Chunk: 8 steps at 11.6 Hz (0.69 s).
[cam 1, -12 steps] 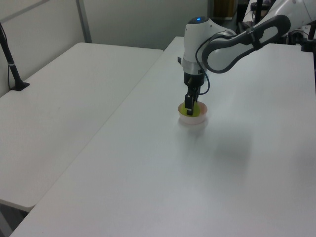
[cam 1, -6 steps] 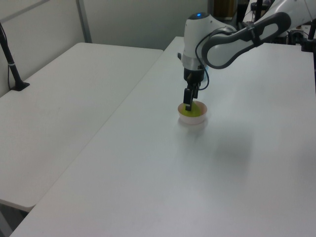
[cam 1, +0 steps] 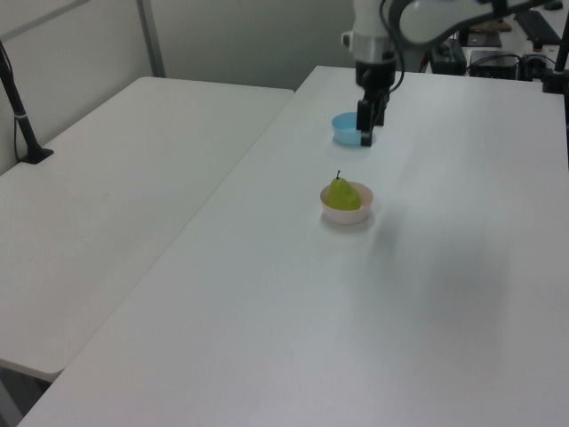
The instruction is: Place the pear in the bowl
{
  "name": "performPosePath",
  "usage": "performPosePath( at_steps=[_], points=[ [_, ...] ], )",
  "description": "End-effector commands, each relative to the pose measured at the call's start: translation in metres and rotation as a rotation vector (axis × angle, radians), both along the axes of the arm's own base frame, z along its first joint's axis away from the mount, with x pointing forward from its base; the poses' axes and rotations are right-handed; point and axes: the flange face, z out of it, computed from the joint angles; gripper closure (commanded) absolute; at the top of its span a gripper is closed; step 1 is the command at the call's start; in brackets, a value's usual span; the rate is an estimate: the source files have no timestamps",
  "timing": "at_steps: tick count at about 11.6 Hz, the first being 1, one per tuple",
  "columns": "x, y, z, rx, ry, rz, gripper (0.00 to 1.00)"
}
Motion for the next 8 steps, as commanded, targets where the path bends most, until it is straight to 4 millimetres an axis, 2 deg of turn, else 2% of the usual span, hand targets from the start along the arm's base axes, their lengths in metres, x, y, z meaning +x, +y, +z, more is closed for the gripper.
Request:
performPosePath(
  at_steps=[1, 3, 5, 8],
  points=[
    [-0.040, -0.040, 0.061, -0.016, 0.023, -0.051, 0.00],
    [-0.052, -0.042, 0.078, -0.014, 0.021, -0.072, 0.00],
    [-0.060, -0.056, 0.089, -0.030, 0.023, -0.098, 0.00],
    [-0.060, -0.057, 0.089, -0.065, 0.022, -0.090, 0.00]
  ],
)
